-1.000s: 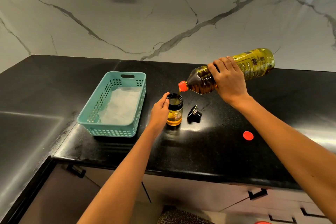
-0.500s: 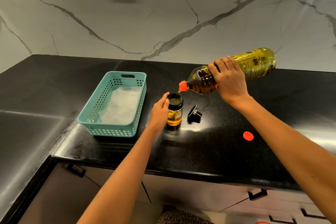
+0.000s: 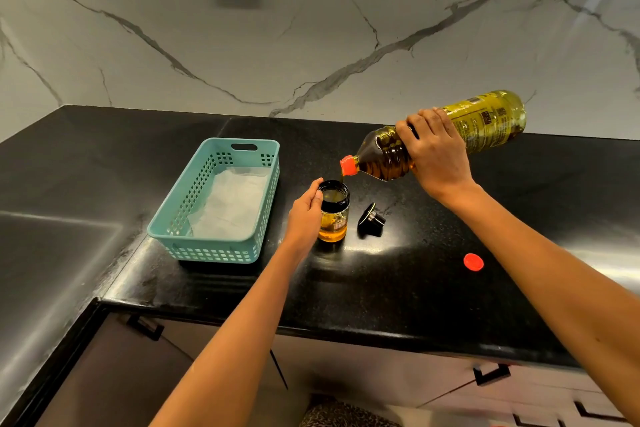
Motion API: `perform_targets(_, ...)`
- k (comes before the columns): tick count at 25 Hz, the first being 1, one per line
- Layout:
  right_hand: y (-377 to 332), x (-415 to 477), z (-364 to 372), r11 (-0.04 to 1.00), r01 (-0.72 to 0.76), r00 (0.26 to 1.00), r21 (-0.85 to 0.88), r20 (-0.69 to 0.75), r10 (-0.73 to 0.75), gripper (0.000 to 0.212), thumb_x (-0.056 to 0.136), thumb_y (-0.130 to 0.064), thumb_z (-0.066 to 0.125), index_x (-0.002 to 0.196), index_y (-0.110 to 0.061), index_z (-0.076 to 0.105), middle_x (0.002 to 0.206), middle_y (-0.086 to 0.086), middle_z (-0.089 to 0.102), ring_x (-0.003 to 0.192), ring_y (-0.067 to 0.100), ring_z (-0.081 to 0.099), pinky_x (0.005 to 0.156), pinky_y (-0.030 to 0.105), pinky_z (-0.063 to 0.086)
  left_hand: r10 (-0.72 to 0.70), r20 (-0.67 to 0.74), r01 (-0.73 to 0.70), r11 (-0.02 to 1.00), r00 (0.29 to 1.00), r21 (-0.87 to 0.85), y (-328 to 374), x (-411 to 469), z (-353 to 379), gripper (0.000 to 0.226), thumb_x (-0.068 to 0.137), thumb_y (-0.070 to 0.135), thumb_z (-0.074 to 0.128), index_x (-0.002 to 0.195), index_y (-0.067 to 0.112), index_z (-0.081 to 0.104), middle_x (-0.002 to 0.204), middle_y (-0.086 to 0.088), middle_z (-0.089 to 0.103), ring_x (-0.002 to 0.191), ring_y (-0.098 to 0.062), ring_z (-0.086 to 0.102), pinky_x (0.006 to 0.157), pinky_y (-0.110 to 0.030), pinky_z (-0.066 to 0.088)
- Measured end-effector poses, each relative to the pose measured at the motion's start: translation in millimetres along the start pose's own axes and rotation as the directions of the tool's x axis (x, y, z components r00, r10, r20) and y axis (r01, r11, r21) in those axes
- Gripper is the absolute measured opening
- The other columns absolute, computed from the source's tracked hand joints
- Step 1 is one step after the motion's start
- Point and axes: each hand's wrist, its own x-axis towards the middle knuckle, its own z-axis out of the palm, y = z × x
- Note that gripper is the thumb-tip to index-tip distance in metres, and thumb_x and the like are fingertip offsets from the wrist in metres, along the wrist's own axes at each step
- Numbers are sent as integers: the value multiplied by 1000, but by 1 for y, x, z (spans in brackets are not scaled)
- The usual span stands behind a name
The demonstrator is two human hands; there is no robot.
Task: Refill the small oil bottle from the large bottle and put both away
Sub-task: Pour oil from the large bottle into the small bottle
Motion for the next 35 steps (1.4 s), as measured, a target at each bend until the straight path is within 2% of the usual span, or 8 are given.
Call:
perform_targets(6,0,0,-1,1000,2,1000,0,7,-2,57,62,0,74,113,-5,49,106,20,59,103,39,55,102,45,37,10,1,-10,1000,1000,1,-1,0,0,39,100,17,32,139,17,39,142,-5,43,129,-11,36,97,-20,29)
perform_targets(14,1,1,-2,1000,5,1000,-26,-13,-6,54,65,-1,73,112,-6,48,105,19,59,103,38,55,101,45,38,8,12,-8,999,1000,-37,-7,3,1,39,100,17,33,139,17,38,143,-5,43,133,-16,35,102,-23,28)
perform_targets(24,1,1,-4,1000,5,1000,-21,-12,-5,52,67,-1,72,113,-5,48,105,20,58,103,39,55,101,45,38,2,10,-1,998,1000,-58,-7,2,1,39,100,18,33,139,16,39,143,-6,42,133,-16,35,102,-22,28)
perform_targets(35,-1,3,-4,1000,7,1000,-27,2,-7,56,64,-1,74,114,-5,47,106,20,58,103,39,54,101,45,38,-13,4,13,996,1000,-83,-10,4,2,39,100,19,33,139,18,39,142,-5,44,133,-17,36,110,-31,29)
